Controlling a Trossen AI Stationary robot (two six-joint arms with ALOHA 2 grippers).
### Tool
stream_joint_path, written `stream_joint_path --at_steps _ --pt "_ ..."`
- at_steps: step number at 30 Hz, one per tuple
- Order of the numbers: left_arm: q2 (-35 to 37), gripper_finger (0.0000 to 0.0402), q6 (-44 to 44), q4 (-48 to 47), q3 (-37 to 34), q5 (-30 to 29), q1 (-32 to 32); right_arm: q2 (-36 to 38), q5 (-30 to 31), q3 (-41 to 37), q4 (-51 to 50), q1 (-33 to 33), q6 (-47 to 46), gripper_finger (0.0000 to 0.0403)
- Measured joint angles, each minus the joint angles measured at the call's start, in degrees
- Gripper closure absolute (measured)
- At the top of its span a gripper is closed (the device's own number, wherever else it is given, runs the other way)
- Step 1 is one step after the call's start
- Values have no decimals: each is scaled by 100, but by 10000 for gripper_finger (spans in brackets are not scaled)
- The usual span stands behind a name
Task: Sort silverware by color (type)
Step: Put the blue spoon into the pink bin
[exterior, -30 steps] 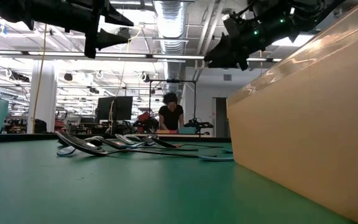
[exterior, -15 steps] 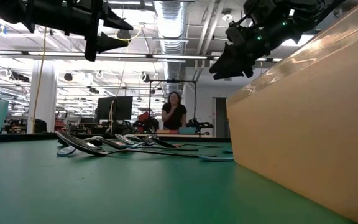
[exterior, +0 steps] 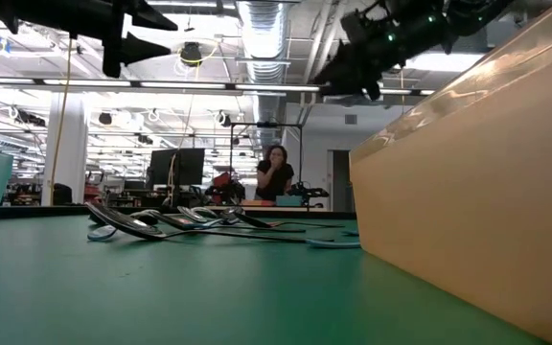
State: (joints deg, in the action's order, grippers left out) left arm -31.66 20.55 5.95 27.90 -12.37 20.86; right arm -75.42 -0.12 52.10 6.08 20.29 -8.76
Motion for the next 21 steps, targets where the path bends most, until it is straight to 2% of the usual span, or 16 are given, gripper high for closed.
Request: stream_joint_path --at_steps 5,14,21 --pt "89 164 -222 -73 0 -93 -2 4 -2 131 354 0 23 201" --pt "107 164 -296 -459 -2 -101 -2 4 -9 131 296 11 21 200" --pt "358 164 52 446 -789 -144 -2 4 -762 131 295 -10 21 200"
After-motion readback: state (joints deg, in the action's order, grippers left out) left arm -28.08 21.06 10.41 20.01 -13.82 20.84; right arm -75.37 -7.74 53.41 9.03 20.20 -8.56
